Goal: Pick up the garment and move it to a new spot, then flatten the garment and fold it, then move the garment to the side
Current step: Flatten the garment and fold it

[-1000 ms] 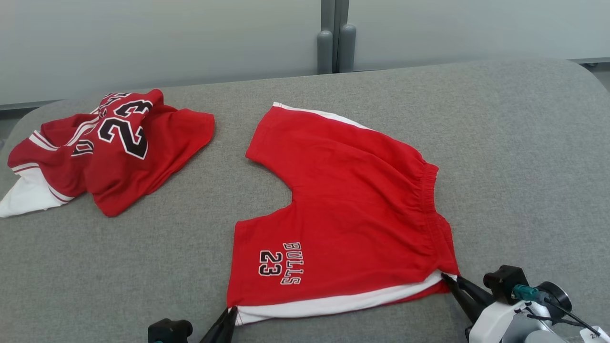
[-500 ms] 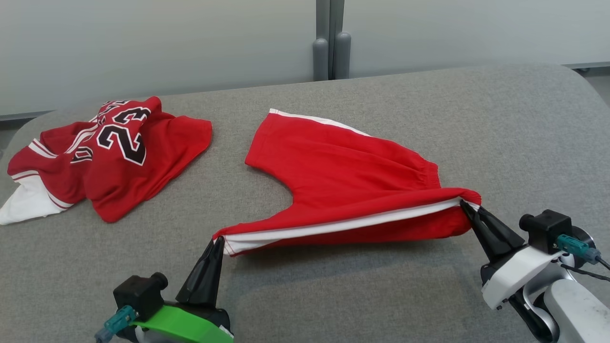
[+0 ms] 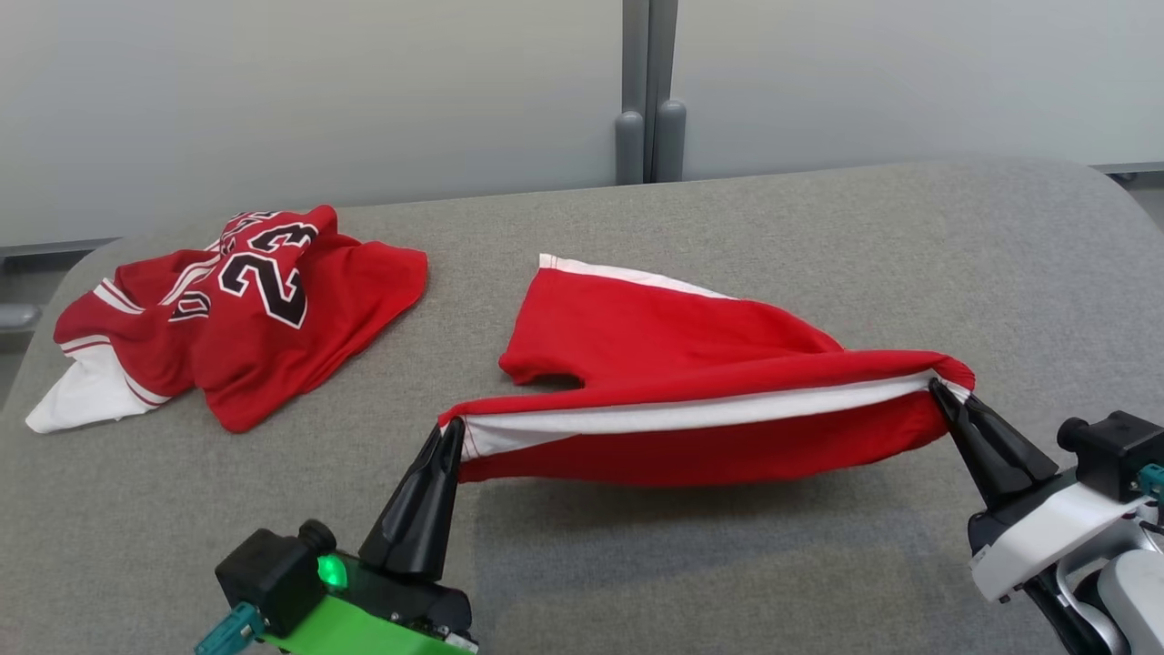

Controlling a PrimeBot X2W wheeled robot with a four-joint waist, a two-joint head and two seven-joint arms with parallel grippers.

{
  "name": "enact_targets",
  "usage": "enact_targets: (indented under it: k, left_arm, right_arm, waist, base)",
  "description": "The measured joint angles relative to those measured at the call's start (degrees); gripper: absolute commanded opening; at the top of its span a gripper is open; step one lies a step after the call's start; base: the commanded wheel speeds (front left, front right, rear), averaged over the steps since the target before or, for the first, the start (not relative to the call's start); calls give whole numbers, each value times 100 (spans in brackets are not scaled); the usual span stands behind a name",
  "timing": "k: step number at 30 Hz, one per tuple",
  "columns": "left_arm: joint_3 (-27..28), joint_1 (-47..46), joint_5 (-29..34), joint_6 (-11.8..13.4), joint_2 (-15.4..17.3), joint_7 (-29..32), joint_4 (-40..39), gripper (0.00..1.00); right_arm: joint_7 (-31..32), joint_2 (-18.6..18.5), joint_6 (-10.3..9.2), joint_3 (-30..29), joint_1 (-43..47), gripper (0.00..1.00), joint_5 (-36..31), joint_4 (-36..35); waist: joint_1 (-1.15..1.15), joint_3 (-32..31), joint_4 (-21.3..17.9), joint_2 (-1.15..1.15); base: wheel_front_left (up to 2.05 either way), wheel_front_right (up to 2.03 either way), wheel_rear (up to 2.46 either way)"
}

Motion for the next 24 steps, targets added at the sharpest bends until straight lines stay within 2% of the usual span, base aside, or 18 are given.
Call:
enact_targets:
  k: [8,10,19,24]
  left_arm:
    - [-226,308,156,0,36,-18,-510,0]
    - [-215,462,156,27,73,36,-576,0]
    - [-133,488,99,58,197,290,-298,0]
    - [-98,-182,107,57,256,533,99,0]
  right_arm:
    - [5,-299,0,-10,330,0,211,-265]
    - [189,-331,4,146,477,0,342,-281]
    - [372,-244,7,457,410,0,829,-334]
    - [523,-71,7,476,12,0,1248,-247]
  waist:
    - [0,-20,0,0]
    - [0,23,-26,0]
    - [0,232,-144,0]
    - [0,419,-238,0]
  base:
    - [0,0,0]
    - [0,0,0]
    - [0,0,0]
    - [0,0,0]
